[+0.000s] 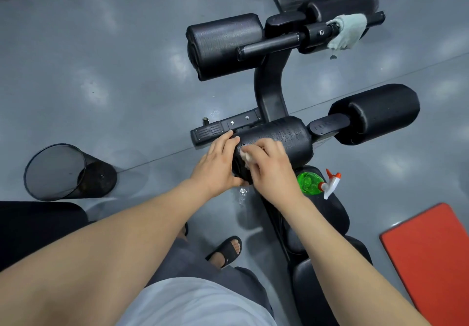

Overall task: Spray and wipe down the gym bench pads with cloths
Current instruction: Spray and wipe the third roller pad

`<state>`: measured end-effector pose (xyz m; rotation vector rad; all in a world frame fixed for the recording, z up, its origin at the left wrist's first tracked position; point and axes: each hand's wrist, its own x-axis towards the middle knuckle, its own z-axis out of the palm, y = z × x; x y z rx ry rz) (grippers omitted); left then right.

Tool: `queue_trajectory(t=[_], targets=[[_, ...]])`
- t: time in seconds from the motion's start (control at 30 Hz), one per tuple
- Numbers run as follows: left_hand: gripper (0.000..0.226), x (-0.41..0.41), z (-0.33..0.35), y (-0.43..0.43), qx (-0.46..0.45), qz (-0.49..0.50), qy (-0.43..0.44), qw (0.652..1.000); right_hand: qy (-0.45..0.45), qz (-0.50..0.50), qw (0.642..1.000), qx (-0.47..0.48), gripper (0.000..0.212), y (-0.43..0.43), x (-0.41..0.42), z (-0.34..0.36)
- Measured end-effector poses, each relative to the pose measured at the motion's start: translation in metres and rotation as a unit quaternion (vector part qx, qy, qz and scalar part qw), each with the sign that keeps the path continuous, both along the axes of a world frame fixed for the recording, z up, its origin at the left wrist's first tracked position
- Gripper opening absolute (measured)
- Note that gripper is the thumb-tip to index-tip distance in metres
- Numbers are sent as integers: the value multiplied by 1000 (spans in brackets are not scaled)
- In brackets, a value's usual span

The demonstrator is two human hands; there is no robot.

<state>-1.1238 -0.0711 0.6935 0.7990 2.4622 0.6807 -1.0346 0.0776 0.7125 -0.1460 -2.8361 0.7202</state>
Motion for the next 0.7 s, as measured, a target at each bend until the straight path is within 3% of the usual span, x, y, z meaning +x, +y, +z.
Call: queue_trajectory(t=[0.2,0.3,0.53,0.63,0.7], targets=[[128,-7,5,2,-26,-30,-9,999,0,-239,970,40,22,57,-4,0],[127,-9,6,5,-37,-40,-23,998,-45,-300,952,41,21,61,-11,2],[109,-22,6,5,-33,-53,-63,996,-13,-149,988,36,38,2,-4,-5],[103,-26,10,8,-35,-52,-77,995,9,-112,994,-17,24,17,0,-4],[99,-26,11,10,-31,-48,-79,995,-7,-95,992,-87,28,29,1,2]])
